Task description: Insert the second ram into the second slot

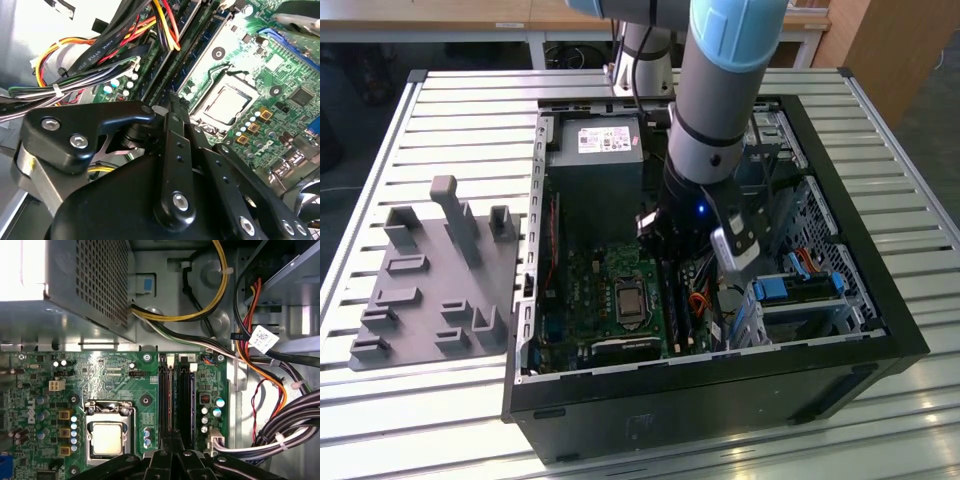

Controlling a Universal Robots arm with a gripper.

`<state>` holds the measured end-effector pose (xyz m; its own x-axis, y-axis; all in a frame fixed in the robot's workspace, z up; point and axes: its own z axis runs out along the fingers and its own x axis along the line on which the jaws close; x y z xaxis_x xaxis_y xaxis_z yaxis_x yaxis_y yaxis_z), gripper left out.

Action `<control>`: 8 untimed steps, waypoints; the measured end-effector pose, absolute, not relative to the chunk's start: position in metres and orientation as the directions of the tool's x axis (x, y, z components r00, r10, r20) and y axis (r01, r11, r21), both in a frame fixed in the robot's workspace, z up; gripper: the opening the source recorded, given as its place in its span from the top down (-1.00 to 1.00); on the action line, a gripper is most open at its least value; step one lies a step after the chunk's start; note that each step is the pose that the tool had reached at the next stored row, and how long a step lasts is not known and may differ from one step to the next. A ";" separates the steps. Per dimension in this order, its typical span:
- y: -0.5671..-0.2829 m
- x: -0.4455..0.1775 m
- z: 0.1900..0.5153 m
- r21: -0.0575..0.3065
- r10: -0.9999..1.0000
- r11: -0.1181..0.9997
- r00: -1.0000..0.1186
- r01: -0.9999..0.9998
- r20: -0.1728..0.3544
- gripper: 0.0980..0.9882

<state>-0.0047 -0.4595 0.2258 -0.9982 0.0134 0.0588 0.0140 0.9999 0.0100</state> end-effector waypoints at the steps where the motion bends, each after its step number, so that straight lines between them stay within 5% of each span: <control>1: -0.459 -0.005 0.225 0.010 0.013 1.000 -0.998 0.014 0.059 0.98; 8: -0.459 -0.005 0.220 0.009 0.014 1.000 -0.998 0.014 0.059 0.98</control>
<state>-0.0047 -0.4594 0.2202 -0.9982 0.0135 0.0590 0.0141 0.9999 0.0093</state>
